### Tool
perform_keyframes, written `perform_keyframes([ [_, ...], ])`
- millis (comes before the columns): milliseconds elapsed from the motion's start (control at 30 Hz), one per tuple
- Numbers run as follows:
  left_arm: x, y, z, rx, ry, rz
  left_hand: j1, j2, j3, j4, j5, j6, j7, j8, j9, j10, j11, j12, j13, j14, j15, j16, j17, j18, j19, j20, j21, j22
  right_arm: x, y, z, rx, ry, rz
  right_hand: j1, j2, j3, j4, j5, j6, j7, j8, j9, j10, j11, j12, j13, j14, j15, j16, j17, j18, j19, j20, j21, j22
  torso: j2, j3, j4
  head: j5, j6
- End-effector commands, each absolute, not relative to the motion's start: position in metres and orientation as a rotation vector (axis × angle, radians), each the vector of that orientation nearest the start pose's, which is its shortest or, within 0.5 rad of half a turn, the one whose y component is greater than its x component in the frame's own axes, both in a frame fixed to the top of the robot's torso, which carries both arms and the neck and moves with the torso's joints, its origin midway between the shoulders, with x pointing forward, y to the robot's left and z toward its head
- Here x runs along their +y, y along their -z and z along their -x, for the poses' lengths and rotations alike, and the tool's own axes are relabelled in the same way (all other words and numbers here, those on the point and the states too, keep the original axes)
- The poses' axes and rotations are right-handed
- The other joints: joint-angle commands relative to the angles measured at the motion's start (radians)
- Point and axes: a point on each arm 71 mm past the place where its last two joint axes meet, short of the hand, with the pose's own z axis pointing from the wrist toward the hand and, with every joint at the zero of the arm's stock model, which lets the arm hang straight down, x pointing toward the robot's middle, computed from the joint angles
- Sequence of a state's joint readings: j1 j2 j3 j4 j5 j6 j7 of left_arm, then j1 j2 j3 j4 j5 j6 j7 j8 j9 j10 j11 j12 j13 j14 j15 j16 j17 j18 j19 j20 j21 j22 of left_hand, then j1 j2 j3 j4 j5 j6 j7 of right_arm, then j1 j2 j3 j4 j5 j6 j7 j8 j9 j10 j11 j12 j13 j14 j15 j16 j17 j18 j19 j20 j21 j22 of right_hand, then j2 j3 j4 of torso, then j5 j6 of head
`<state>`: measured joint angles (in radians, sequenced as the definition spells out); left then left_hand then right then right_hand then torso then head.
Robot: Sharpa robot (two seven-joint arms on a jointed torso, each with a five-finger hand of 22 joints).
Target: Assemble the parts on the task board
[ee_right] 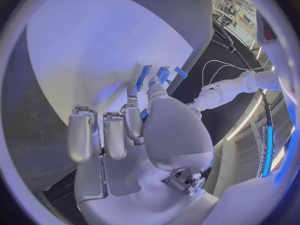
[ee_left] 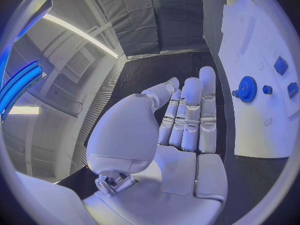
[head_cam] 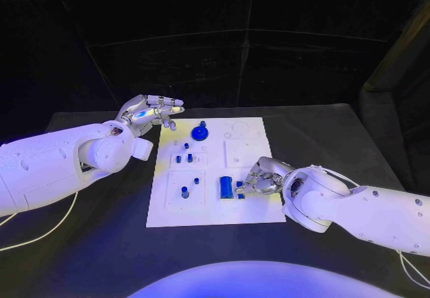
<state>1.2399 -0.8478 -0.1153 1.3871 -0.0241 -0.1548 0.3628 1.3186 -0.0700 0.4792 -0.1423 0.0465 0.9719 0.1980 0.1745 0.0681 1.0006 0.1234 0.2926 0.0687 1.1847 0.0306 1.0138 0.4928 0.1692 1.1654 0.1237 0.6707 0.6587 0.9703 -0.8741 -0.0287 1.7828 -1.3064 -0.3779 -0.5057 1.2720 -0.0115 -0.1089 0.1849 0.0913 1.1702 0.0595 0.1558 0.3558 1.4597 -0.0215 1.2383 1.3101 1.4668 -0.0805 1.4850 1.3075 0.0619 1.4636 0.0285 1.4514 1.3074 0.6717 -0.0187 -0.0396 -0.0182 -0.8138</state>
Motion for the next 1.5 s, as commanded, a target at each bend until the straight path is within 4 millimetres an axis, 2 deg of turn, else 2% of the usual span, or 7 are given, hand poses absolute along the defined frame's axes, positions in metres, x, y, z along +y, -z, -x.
perform_keyframes([
  [33,0.246,0.193,-0.508,1.512,1.520,1.081,0.005,0.001,0.000,-0.005,0.005,-0.005,-0.001,0.004,0.000,-0.008,0.002,0.004,-0.001,-0.006,-0.001,0.004,-0.001,0.014,-0.008,0.001,-0.001,0.001,-0.166,0.259,-0.389,1.967,-0.679,-0.278,-0.019,-0.007,-0.019,0.003,-0.006,-0.011,0.000,0.000,0.000,0.004,0.004,-0.007,0.057,0.074,-0.004,0.000,0.105,-0.017,0.028,-0.006,-0.001,0.060,-0.001,-0.0003,-0.0004,-0.003,0.004],
  [533,0.243,0.196,-0.513,1.458,1.538,1.100,-0.111,-0.034,-0.138,0.073,0.003,-0.008,-0.014,0.018,0.002,-0.004,-0.006,0.044,0.007,-0.051,0.006,-0.052,-0.046,0.014,-0.048,0.016,-0.063,-0.040,-0.205,0.237,-0.436,1.742,-1.132,-0.736,0.137,0.052,-0.044,-0.052,0.096,-0.154,0.070,-0.069,-0.048,-0.356,0.072,-0.804,-0.485,-0.177,0.051,-0.635,-0.645,0.120,-0.330,0.043,-0.612,-0.703,-0.035,-0.0136,0.0014,-0.012,0.063],
  [800,0.236,0.210,-0.525,1.419,1.535,1.140,-0.070,0.006,-0.202,0.092,0.007,0.000,-0.017,0.012,-0.003,0.014,0.010,0.007,-0.007,-0.239,0.060,-0.456,-0.232,-0.004,-0.259,0.062,-0.316,-0.205,-0.222,0.230,-0.490,1.557,-1.307,-0.920,0.250,0.066,0.001,-0.083,0.070,-0.197,0.100,-0.087,-0.152,-0.393,0.163,-1.173,-0.983,-0.439,0.183,-1.258,-1.019,0.117,-0.529,0.163,-1.128,-1.043,-0.055,-0.0229,0.0097,-0.015,0.115],
  [1133,0.236,0.227,-0.537,1.357,1.473,1.186,-0.047,0.028,-0.310,0.113,0.001,-0.029,-0.033,-0.072,-0.002,-0.038,0.061,-0.151,-0.006,-0.307,0.133,-0.771,-0.388,0.013,-0.448,0.157,-0.551,-0.390,-0.224,0.234,-0.533,1.443,-1.337,-0.946,0.149,0.061,-0.012,-0.160,0.071,-0.223,0.100,-0.094,-0.274,-0.442,0.191,-1.177,-1.232,-0.428,0.218,-1.424,-1.231,0.123,-0.496,0.224,-1.366,-1.224,-0.076,-0.0167,0.0101,0.000,0.172],
  [1167,0.232,0.229,-0.534,1.429,1.475,1.169,-0.431,0.070,-0.355,0.142,-0.047,-0.316,-0.081,-0.099,-0.068,-0.327,0.007,-0.188,-0.069,-0.565,0.086,-0.834,-0.415,-0.051,-0.656,0.072,-0.581,-0.465,-0.227,0.238,-0.530,1.498,-1.222,-0.934,-0.270,0.012,0.024,-0.185,0.024,-0.502,0.052,-0.156,-0.356,-0.743,0.139,-1.238,-1.310,-0.741,0.171,-1.485,-1.307,0.058,-0.788,0.143,-1.451,-1.307,-0.069,-0.0192,0.0095,-0.004,0.165],
  [1467,0.224,0.231,-0.523,1.395,1.434,1.181,-0.684,0.070,-0.394,0.142,-0.047,-0.502,-0.115,-0.175,-0.068,-0.521,-0.032,-0.293,-0.069,-0.746,0.051,-0.895,-0.493,-0.067,-0.807,0.017,-0.671,-0.526,-0.218,0.235,-0.516,1.416,-1.246,-0.999,-0.539,0.012,0.109,-0.185,-0.007,-0.681,0.023,-0.156,-0.356,-0.934,0.109,-1.238,-1.310,-0.931,0.151,-1.485,-1.307,0.041,-0.964,0.102,-1.451,-1.307,-0.111,0.0079,0.0310,0.012,0.200],
  [1500,0.223,0.231,-0.520,1.386,1.425,1.184,-0.707,0.070,-0.398,0.142,-0.047,-0.519,-0.118,-0.175,-0.068,-0.538,-0.035,-0.293,-0.069,-0.762,0.048,-0.899,-0.493,-0.073,-0.820,0.012,-0.671,-0.531,-0.215,0.234,-0.513,1.398,-1.250,-1.014,-0.586,0.012,0.109,-0.185,-0.012,-0.712,0.018,-0.156,-0.356,-0.968,0.104,-1.238,-1.310,-0.965,0.080,-1.485,-1.307,0.040,-0.996,0.093,-1.451,-1.307,-0.119,0.0130,0.0351,0.015,0.206],
])
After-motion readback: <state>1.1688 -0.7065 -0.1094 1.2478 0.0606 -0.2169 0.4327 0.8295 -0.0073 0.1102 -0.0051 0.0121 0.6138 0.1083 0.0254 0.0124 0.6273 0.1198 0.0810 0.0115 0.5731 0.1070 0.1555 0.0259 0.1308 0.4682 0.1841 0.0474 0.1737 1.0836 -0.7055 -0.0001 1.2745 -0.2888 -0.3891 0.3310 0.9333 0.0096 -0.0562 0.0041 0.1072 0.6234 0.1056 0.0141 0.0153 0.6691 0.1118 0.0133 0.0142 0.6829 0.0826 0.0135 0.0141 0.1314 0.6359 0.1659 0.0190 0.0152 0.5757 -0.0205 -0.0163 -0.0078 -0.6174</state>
